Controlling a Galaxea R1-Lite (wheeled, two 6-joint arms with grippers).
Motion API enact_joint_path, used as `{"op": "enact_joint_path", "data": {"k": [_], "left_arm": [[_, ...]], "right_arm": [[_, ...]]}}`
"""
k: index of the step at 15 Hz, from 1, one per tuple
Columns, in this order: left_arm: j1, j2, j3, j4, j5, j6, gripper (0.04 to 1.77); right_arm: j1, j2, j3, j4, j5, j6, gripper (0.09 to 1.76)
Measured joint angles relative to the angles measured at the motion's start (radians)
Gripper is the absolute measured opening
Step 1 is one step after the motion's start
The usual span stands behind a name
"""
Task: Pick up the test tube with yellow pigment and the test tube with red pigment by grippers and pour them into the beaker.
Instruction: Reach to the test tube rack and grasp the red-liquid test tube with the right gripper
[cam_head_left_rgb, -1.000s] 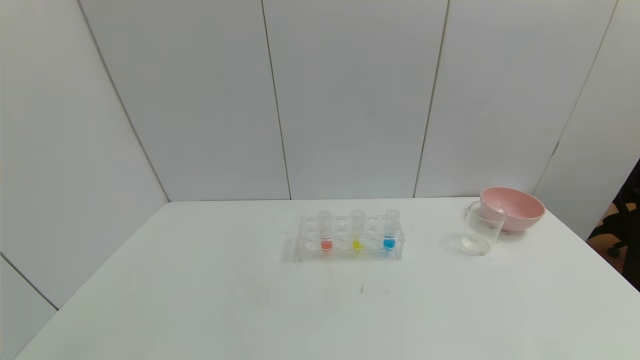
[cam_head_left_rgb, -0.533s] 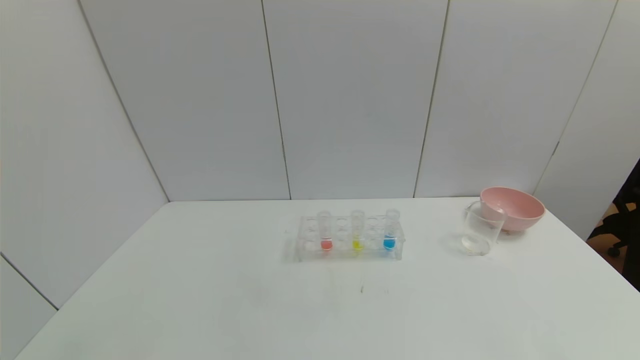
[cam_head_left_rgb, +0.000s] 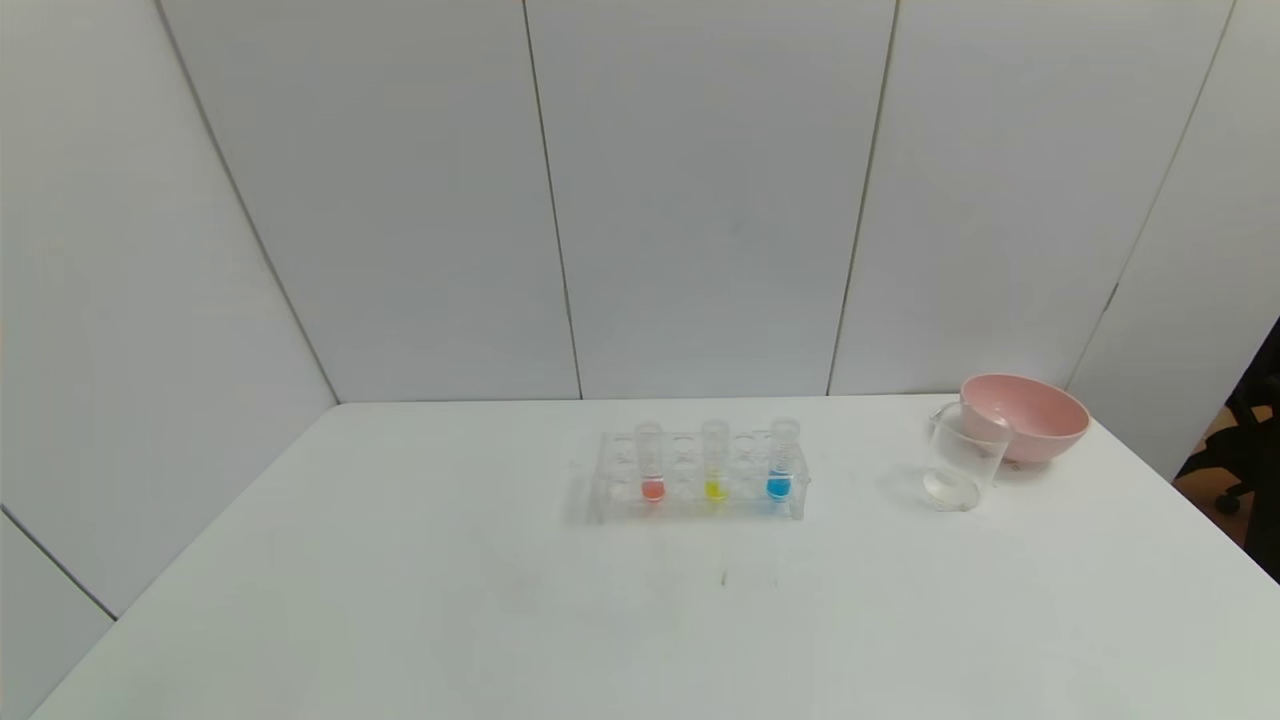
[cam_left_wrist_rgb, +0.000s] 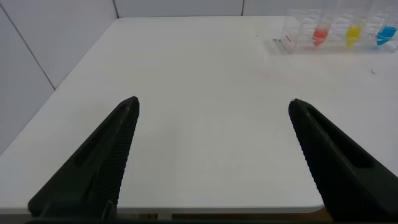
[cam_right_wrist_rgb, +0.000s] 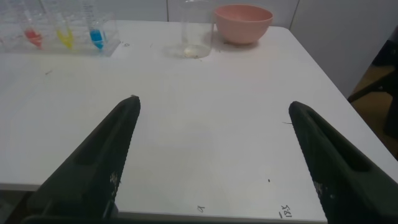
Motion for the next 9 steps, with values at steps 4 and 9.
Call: {"op": "enact_joint_path", "data": {"k": [4,9], "left_arm": [[0.000,0.000,0.000,0.000,0.000,0.000,1.72],[0.000,0.000,0.000,0.000,0.000,0.000,1.72]], "right_arm": [[0.000,0.009,-0.049,0.011,0.000,0.001,1.71],[0.007,0.136,-0.183,-0.002,0.007,0.000,1.71]]}}
